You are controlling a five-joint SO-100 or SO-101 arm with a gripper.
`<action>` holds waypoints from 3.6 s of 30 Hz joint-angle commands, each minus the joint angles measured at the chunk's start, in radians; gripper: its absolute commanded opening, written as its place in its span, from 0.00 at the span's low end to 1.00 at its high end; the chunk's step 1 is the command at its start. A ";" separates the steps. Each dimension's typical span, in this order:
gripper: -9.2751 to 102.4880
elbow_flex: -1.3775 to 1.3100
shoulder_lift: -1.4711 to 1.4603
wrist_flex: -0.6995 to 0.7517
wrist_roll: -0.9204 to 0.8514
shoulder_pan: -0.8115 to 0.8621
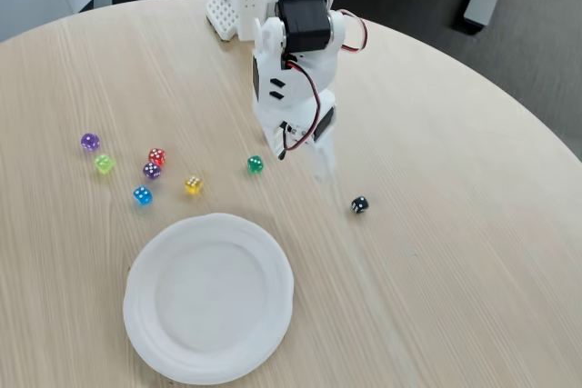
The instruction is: Pick a purple dice and put it in the plate.
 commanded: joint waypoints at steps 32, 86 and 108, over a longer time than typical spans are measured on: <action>0.39 -0.015 -0.144 0.003 0.044 0.006; 0.34 -0.009 -0.160 0.235 -0.161 0.262; 0.31 -0.003 -0.161 0.163 -0.044 0.061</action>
